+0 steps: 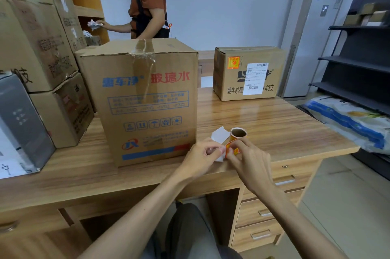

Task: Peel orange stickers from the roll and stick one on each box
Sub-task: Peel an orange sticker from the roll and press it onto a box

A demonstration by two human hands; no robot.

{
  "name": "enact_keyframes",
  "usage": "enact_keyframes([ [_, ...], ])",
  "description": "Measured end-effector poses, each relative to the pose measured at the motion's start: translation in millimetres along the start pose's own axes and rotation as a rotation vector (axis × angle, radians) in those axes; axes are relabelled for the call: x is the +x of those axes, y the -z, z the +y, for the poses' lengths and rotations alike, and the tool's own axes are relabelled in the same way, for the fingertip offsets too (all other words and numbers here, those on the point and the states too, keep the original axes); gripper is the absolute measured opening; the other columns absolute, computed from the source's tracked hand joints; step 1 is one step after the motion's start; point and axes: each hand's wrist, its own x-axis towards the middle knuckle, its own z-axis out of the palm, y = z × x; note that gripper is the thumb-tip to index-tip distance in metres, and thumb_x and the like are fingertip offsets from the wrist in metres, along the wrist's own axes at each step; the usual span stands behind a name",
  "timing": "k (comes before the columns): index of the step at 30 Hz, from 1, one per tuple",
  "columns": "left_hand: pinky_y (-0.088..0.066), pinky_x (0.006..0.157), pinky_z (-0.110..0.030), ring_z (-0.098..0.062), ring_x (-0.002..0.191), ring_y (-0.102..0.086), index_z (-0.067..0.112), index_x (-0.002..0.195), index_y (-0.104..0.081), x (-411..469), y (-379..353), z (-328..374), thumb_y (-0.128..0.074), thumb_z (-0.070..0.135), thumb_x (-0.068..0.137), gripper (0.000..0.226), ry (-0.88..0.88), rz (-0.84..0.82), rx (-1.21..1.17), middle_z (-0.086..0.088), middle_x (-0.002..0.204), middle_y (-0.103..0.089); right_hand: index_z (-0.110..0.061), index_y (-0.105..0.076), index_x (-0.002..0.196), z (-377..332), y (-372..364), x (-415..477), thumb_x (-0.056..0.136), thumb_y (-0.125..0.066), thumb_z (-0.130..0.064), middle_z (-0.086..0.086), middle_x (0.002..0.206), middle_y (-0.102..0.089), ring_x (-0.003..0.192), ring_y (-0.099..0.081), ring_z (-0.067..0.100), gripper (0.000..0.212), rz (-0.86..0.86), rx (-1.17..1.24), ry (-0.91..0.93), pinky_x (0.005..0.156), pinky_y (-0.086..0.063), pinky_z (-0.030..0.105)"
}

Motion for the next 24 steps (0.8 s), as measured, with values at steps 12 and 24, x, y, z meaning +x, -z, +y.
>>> enact_keyframes([
  [12,-0.049,0.093,-0.054,-0.024,0.093,-0.06,0.043,0.108,-0.073,-0.2,-0.8,-1.1,-0.06,0.036,0.099,0.018,-0.006,-0.04,0.06,0.021,0.096,-0.064,-0.027,-0.066,0.087,5.4,6.3,0.3,0.092,-0.064,-0.041,-0.012,0.101,-0.067,0.073,-0.065,0.017,0.016,-0.082,0.076,-0.043,0.056,-0.045,0.034],
  [24,-0.041,0.075,-0.028,-0.003,0.076,-0.05,0.02,0.108,-0.079,-0.7,-0.2,-0.8,-0.062,0.024,0.1,0.019,0.022,0.067,0.074,0.02,0.077,-0.063,-0.027,-0.07,0.075,20.1,20.4,3.4,0.086,-0.073,-0.027,-0.011,0.067,-0.065,0.064,-0.057,0.013,0.011,-0.116,0.451,-0.385,0.063,-0.045,0.036],
])
